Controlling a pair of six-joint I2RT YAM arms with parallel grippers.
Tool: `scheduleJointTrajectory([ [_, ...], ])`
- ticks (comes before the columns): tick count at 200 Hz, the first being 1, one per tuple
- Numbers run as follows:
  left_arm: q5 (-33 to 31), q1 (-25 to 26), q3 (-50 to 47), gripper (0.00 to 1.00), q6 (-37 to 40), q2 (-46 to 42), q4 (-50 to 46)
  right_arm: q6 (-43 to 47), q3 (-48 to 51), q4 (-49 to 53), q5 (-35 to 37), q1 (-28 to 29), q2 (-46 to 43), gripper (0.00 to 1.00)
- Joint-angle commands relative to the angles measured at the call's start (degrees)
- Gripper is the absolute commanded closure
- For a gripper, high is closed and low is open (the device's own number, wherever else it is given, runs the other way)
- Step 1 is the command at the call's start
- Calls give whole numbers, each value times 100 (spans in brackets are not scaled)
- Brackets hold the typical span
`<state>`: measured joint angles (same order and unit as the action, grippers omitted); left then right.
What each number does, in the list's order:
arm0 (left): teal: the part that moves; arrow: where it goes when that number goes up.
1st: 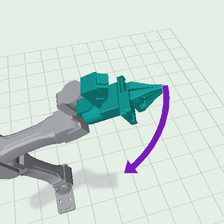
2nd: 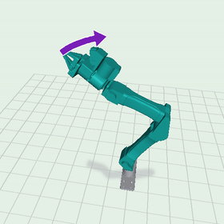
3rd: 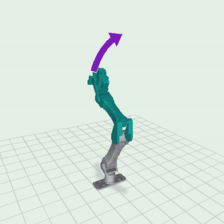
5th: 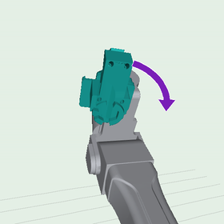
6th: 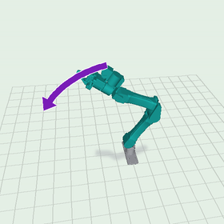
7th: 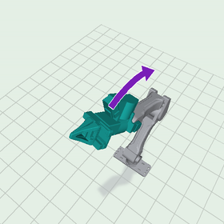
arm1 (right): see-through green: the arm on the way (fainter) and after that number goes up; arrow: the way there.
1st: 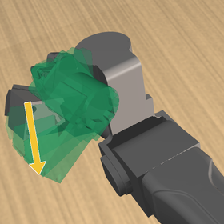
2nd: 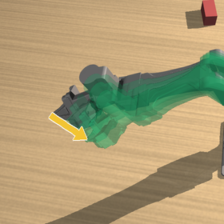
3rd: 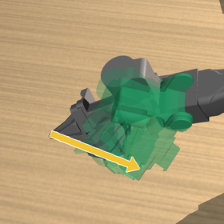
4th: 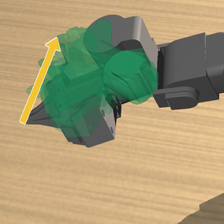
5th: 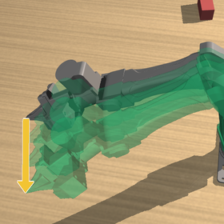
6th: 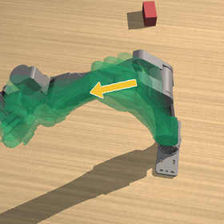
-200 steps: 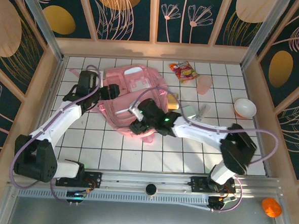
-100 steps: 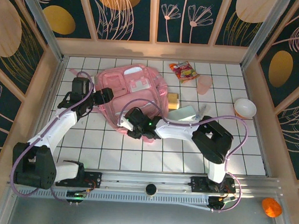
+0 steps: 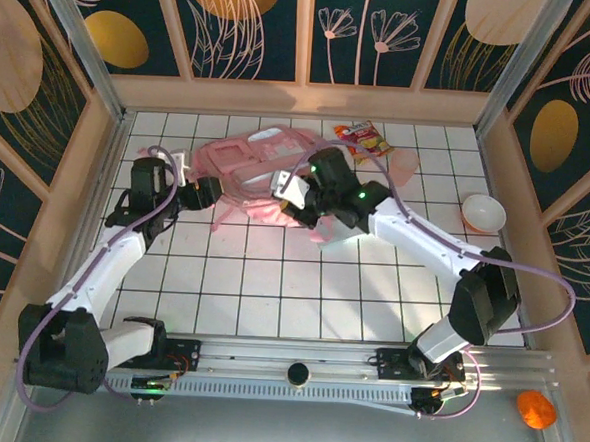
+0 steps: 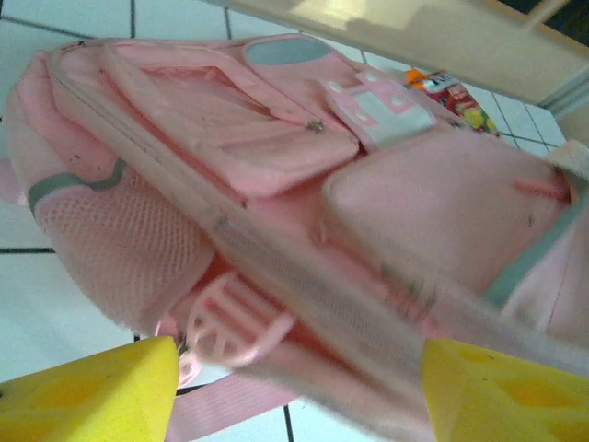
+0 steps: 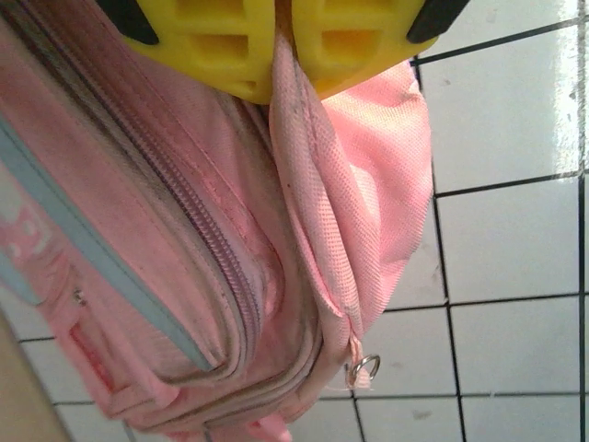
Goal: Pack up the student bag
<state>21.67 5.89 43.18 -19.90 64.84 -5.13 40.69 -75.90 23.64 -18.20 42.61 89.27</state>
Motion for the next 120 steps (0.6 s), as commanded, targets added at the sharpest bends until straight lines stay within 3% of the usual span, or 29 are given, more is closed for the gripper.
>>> scheduleJointTrajectory([
  [1,523,-44,-586,33,415,-456,1032,382,-663,300,-761,-324,-48,100],
  [40,704,-44,-1798,36,1301,-931,2584,636,-1206,665,-1177,-605,-13,100],
  [63,959,-46,-1945,36,1810,-640,2913,745,-1371,866,-1184,-657,17,100],
  [120,1011,-45,-2117,38,1949,171,4090,791,-1525,958,-1289,-692,8,100],
])
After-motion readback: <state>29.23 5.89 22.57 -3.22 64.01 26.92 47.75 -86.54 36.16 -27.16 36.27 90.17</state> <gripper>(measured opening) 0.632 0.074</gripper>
